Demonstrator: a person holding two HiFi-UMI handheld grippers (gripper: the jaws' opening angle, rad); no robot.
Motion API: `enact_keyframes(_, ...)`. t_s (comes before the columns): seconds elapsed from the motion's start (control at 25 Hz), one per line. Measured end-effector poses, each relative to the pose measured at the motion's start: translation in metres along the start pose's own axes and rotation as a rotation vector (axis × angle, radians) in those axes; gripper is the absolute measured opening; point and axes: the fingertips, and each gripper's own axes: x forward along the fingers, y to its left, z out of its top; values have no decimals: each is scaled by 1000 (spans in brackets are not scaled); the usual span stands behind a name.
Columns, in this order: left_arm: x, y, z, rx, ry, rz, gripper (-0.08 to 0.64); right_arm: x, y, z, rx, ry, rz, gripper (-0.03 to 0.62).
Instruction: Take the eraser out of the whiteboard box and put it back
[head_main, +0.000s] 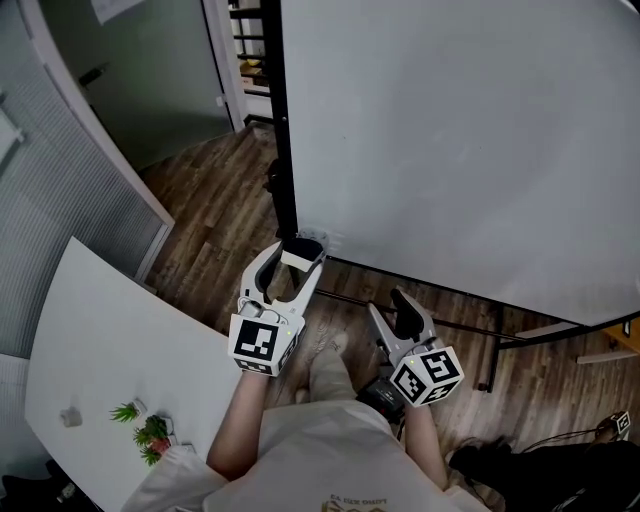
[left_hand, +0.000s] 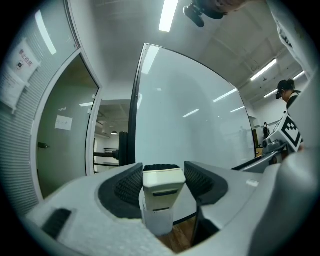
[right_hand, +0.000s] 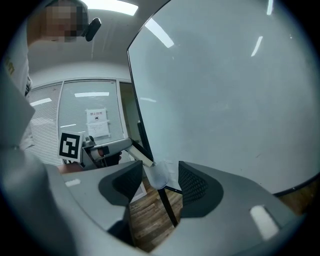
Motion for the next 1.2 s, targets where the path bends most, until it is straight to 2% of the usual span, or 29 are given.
enact_keyframes(0.84, -57, -14, 43, 49, -68, 31, 261, -25, 37, 20, -32, -84, 38, 224)
enact_keyframes(1.2, -80, -16, 47, 62, -74, 54, 261, -33, 56, 24, -50, -104, 65, 222)
